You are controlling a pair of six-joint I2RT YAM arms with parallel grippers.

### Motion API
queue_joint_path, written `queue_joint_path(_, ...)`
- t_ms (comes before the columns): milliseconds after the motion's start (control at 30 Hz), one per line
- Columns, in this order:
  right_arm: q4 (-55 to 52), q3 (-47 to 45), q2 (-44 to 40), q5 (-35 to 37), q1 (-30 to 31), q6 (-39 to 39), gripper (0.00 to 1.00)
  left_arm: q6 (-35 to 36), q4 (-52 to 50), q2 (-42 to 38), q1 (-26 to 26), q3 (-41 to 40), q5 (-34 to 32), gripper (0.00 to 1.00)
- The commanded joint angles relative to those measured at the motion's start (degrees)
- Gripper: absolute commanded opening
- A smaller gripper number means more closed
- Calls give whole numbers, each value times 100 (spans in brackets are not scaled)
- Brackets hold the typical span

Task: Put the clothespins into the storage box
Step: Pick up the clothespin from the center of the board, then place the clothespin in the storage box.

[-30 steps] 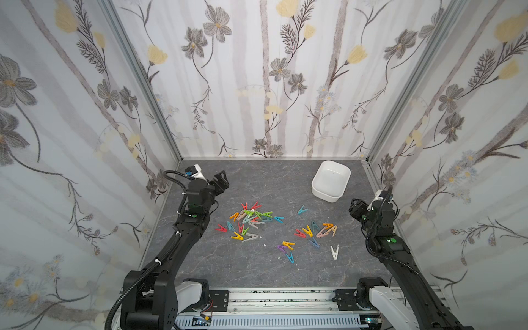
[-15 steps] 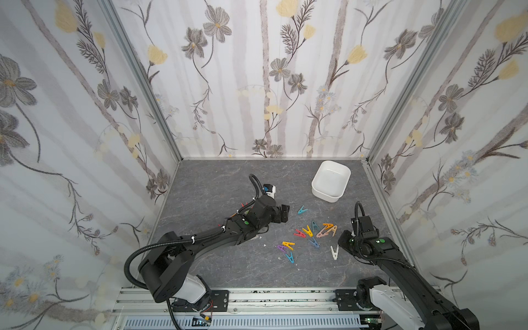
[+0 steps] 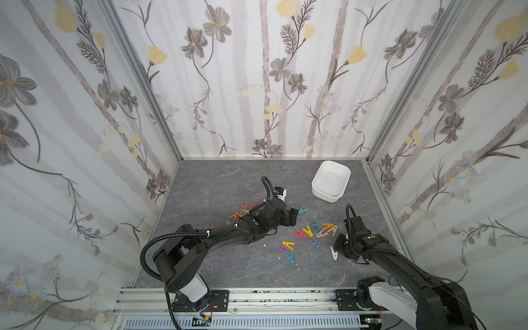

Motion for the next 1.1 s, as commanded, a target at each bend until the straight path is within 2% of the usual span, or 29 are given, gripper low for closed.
queue_joint_path(0, 339, -24, 144, -16, 40, -62, 17, -9, 209, 17, 4, 7, -4, 84)
queue_joint_path(267, 75, 329, 117, 200, 266, -167, 7, -63, -51, 26, 86, 130, -162, 81)
queue_joint_path(433, -286, 1100, -116, 89, 315, -215, 6, -380, -71, -99, 568, 111, 88, 79)
queue_joint_path(533, -327, 1814, -43, 70, 239, -312, 5, -210, 319, -197, 637, -9, 61, 77)
queue_joint_path(700, 141, 3247, 793, 50, -517, -699, 5, 651, 1277, 196, 194, -32, -12, 79)
queue_joint_path(767, 509, 3637, 1184, 176, -737, -723, 5, 850, 1258, 575, 13, 212, 109, 79)
queue_joint_path(900, 922, 4347, 2120, 784, -850, -800, 5, 817, 937, 1245, -194, 796, 353, 78)
queue_joint_path(1067, 1252, 4850, 3193, 968, -907, -872, 5, 569, 913, 1445, -211, 930, 510, 76)
